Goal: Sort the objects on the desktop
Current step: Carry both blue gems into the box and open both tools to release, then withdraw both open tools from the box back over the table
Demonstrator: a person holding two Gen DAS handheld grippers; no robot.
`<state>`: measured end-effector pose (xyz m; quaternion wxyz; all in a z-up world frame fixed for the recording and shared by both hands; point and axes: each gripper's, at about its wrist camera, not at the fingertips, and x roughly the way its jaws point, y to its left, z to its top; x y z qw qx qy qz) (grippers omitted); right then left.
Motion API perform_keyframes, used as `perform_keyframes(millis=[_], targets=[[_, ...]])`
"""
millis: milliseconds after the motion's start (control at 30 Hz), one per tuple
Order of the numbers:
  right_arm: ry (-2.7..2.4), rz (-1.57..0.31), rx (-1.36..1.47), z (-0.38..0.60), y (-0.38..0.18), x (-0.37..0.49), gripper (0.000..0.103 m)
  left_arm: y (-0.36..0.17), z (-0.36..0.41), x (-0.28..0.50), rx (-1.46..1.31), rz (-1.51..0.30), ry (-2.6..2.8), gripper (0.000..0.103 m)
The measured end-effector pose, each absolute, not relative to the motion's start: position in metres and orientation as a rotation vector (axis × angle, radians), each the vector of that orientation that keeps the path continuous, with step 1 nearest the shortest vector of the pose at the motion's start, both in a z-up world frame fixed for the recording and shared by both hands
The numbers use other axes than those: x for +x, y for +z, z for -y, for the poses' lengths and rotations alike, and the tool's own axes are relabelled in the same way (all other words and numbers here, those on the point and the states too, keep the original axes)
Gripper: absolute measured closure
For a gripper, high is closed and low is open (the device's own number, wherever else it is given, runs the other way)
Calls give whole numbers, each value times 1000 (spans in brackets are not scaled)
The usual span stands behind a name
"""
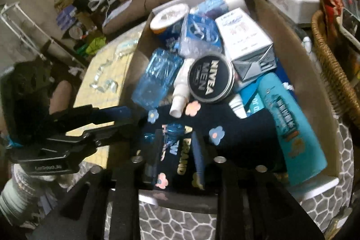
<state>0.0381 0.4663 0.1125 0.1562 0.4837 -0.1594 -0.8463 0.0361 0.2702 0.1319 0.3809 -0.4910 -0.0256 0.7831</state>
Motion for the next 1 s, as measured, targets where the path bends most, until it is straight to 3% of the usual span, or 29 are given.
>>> perform_keyframes(millis=[167, 233, 333, 500, 733, 1000], targets=[[-2485, 441, 1329, -470, 137, 47, 71, 153, -224, 28, -1208, 112, 2082, 53], [-2505, 398, 1316, -464, 147, 50, 68, 160, -201, 26, -1191, 122, 2141, 35], [-2494, 370, 1282, -449, 158, 52, 56, 166, -155, 25, -1168, 167, 2220, 17], [-2450, 330, 1225, -409, 170, 55, 45, 155, -77, 23, -1208, 207, 2365, 4], [-2397, 302, 1216, -354, 165, 36, 45, 128, -8, 15, -1276, 255, 2472, 2], [-2396, 216, 1249, -305, 151, 0, 45, 112, 9, -5, -1268, 202, 2482, 2]])
